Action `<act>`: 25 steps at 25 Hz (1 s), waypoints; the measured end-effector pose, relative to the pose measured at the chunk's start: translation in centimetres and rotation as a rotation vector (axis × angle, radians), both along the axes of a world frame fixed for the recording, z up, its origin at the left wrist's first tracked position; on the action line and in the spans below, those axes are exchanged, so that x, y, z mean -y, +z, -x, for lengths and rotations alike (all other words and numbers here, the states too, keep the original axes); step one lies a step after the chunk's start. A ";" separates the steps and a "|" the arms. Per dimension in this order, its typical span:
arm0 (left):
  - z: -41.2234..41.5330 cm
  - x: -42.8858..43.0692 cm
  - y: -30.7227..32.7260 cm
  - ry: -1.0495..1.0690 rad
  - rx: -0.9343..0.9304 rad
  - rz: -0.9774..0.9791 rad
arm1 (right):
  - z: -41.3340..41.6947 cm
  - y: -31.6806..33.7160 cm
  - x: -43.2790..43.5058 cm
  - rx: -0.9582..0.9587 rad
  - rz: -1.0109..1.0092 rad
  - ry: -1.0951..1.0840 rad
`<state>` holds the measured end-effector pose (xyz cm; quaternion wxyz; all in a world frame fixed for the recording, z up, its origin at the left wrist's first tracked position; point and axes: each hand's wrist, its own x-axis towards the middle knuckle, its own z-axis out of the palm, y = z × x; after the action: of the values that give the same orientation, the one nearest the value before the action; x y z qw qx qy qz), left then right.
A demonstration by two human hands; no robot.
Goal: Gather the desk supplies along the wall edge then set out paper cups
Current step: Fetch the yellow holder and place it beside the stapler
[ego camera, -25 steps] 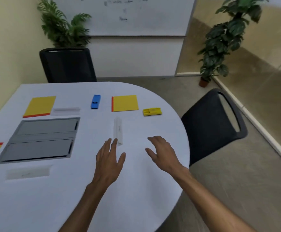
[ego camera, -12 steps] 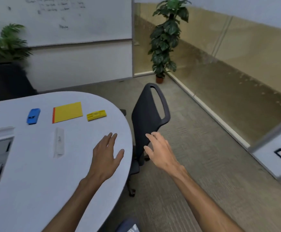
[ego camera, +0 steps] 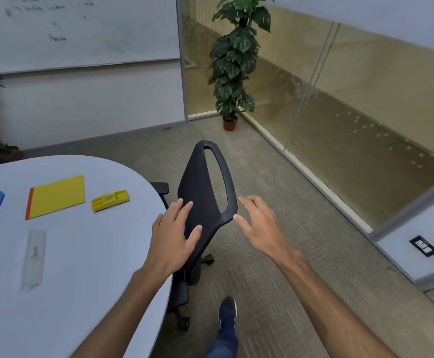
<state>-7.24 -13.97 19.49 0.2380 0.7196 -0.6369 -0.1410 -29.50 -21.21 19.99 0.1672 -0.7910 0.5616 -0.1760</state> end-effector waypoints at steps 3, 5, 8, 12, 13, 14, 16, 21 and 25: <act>0.3 5.4 -0.8 0.040 -0.047 0.005 | 0.1 -0.2 6.4 -0.007 -0.050 0.062; 0.4 9.3 -1.3 0.096 -0.089 -0.005 | -0.3 0.0 11.2 -0.005 -0.081 0.109; 0.4 13.6 -1.5 0.183 -0.147 -0.013 | -1.5 0.6 17.0 -0.019 -0.094 0.201; -0.7 17.7 -1.6 0.316 -0.171 -0.045 | -4.3 1.4 23.8 -0.035 -0.067 0.317; -1.0 18.3 -1.6 0.349 -0.186 -0.047 | -5.1 1.6 25.3 -0.025 -0.063 0.363; -1.4 19.0 -1.6 0.388 -0.206 -0.045 | -6.3 1.6 26.9 -0.006 -0.064 0.412; -2.3 20.1 -1.6 0.450 -0.234 -0.031 | -8.4 1.4 29.9 0.041 -0.086 0.490; -2.7 22.8 -1.7 0.711 -0.225 0.009 | -13.8 -0.5 37.2 0.066 -0.092 0.736; -1.6 26.2 -1.6 0.935 -0.198 -0.004 | -16.9 -1.8 42.5 0.068 -0.090 0.993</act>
<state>-5.61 -40.19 17.93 0.3341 0.9126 -0.2188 -0.0879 -12.56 -63.75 18.16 0.2830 -0.9487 0.1185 -0.0765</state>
